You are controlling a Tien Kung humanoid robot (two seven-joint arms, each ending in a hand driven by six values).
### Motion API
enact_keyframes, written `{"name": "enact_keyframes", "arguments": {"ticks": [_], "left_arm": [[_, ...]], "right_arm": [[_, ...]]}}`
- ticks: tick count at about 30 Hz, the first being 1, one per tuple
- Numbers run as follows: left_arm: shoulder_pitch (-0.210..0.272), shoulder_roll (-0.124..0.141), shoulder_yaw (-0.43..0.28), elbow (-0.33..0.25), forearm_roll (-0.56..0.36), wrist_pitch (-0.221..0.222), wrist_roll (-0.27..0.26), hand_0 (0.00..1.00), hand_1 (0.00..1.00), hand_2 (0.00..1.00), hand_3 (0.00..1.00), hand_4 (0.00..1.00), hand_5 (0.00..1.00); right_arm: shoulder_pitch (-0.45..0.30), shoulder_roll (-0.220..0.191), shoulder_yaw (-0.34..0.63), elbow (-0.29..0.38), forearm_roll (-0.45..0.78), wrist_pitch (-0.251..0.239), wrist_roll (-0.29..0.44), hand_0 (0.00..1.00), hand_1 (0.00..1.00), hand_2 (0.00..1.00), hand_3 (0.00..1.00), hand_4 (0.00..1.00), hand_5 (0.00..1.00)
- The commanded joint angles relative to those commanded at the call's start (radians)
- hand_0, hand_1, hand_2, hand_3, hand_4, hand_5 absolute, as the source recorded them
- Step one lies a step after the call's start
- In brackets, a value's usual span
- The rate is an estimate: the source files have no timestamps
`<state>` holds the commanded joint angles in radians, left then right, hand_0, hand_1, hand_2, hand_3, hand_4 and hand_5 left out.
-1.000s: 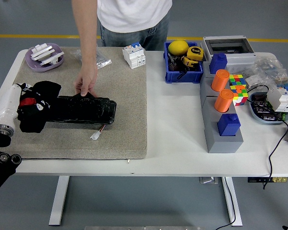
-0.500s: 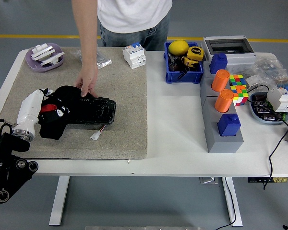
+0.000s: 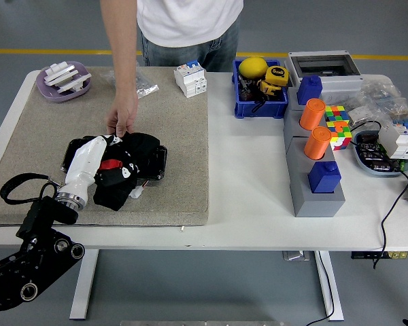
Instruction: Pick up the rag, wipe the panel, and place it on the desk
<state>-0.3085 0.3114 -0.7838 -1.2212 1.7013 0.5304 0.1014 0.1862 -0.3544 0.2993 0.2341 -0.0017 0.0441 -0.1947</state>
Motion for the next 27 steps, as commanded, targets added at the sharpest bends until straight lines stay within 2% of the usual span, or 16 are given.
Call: {"name": "enact_keyframes", "arguments": {"ticks": [8,12,19,27], "left_arm": [[-0.011,-0.011,0.081,-0.027,0.016,0.001,0.014,0.259,0.165,0.463,0.422,0.136,0.002],[-0.015,-0.014,0.093,-0.033,0.022,0.003,0.022,0.259,0.165,0.463,0.422,0.136,0.002],[-0.017,-0.013,0.069,-0.012,0.017,0.011,0.023,0.266,0.168,0.467,0.428,0.139,0.002],[-0.008,0.0,-0.01,0.045,0.015,0.016,0.018,0.266,0.166,0.465,0.426,0.133,0.002]], "right_arm": [[-0.001,-0.002,0.009,-0.001,-0.01,0.0,-0.005,0.704,0.637,0.685,0.64,0.998,0.571],[0.001,-0.001,0.008,-0.001,-0.01,0.0,-0.005,0.704,0.637,0.685,0.64,0.998,0.571],[0.001,0.0,0.007,-0.001,-0.009,0.0,-0.004,0.706,0.637,0.685,0.639,0.998,0.569],[-0.001,0.0,0.011,0.0,-0.014,0.0,-0.007,0.705,0.634,0.685,0.639,0.998,0.569]]}}
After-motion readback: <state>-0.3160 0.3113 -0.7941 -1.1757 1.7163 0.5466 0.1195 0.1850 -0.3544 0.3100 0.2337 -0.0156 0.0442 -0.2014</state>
